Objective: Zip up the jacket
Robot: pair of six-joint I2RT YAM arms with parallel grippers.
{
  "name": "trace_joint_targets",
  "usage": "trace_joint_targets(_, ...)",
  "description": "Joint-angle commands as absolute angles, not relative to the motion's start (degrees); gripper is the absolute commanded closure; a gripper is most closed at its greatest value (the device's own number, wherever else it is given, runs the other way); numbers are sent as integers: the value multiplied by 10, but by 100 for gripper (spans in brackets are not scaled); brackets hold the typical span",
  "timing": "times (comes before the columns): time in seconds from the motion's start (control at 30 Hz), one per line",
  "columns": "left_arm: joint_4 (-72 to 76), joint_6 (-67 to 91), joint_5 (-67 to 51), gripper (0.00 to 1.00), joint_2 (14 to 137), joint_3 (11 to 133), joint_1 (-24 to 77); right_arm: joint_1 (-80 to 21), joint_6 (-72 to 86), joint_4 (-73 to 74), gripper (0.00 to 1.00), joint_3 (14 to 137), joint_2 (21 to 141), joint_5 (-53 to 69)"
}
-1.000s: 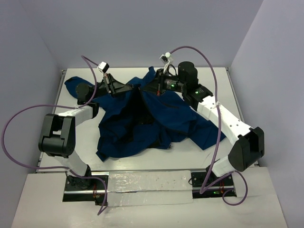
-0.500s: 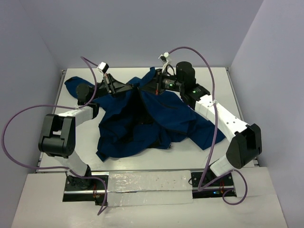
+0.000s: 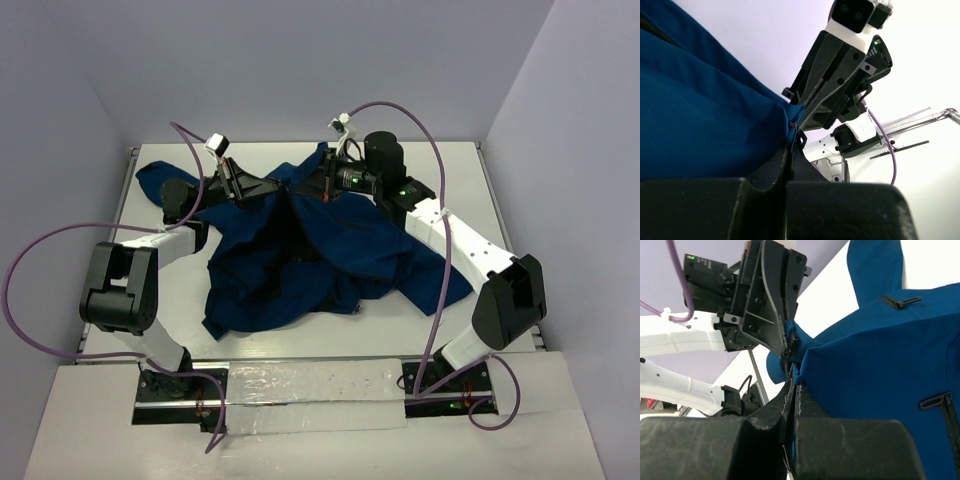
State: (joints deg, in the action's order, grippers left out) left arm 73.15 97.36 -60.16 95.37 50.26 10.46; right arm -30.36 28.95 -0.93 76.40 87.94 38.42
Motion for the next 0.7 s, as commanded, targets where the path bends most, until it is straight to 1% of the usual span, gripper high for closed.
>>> trace_joint_targets(0.0,828,974,-598,100,930,510,111,-312,291,-47,100,789,888,387)
trace_joint_targets(0.67,804,957,-603,100,918,509,111,-318,299,-63,100,799,893,390)
